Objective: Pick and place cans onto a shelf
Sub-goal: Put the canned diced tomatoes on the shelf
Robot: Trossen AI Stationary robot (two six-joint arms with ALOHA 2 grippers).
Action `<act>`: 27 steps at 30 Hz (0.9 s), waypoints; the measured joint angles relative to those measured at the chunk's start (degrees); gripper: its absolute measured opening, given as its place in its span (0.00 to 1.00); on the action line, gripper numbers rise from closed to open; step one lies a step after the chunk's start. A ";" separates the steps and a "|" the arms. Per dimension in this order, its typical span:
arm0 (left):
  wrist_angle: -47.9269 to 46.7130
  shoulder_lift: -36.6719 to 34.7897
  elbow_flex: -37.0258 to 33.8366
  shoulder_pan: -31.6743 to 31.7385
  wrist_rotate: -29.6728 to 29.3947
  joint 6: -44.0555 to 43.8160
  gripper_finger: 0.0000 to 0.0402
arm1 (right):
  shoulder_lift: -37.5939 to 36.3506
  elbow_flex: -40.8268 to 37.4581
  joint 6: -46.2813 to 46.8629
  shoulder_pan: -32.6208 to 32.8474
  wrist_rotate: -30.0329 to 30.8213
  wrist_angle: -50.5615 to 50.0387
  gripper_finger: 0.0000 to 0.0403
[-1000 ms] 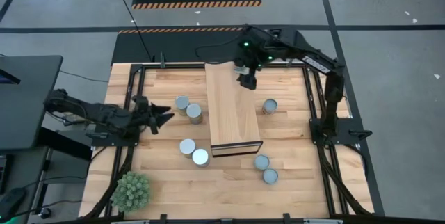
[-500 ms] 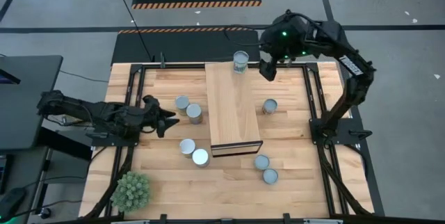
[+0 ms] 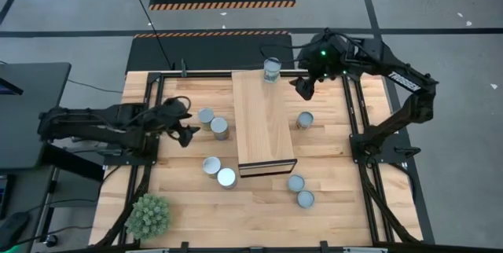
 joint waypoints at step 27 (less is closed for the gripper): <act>3.25 13.63 1.47 22.46 12.92 15.74 0.85 | -14.08 -37.31 7.98 -0.19 -0.45 8.77 0.80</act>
